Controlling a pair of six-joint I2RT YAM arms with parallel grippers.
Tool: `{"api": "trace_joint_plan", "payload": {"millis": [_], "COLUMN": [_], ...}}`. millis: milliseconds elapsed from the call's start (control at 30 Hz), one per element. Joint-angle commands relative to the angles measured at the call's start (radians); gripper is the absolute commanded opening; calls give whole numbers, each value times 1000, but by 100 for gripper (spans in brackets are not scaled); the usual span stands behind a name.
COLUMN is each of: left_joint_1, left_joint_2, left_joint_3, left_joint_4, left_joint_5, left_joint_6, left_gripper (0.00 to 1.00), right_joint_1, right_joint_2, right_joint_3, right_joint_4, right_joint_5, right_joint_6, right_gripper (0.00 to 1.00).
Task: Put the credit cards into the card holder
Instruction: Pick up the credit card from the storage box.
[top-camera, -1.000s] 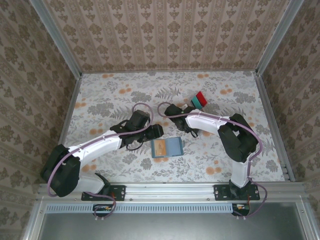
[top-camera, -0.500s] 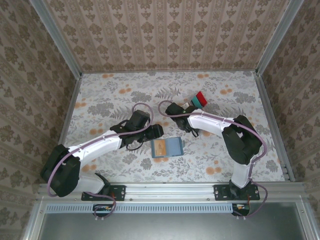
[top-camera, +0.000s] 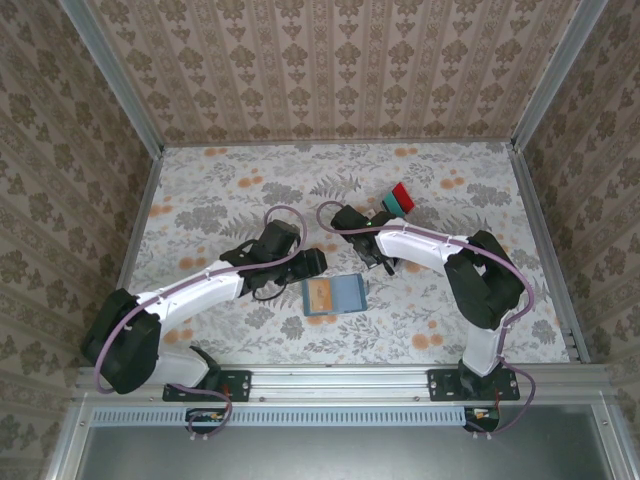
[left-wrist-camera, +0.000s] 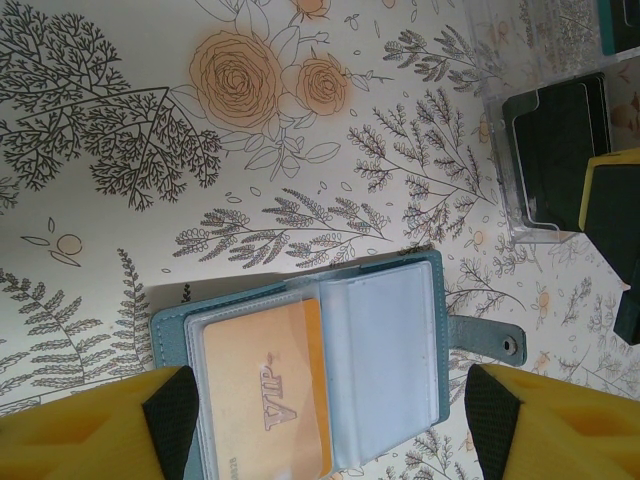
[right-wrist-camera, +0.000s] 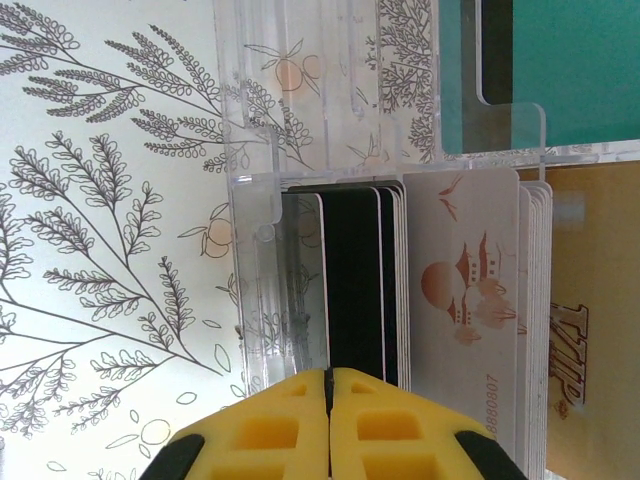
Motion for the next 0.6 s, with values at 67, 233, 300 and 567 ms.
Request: {"api": "trace_joint_plan", "payload": {"millis": [67,233,300,567], "left_joint_1": [5,5,5,3], "left_joint_2": [21,35,38,34], "left_joint_3": [8,17,17,19], "left_joint_4": [-22,-21,-21,-20], "left_joint_5": [3,11,13,12], "left_joint_6": [-4,-1,-1,-2], "left_gripper": [74,73,74,73], "right_joint_1": [-18,-30,-35,-48], "right_joint_2": [20,28,31,-13], "right_joint_3": [6,5,6,4], "right_joint_4": [-24,-19,-21,-25], "right_joint_5": [-70,-88,-88,-71], "right_joint_6": [26,28,30,27], "right_gripper": [11,14,14,10]}}
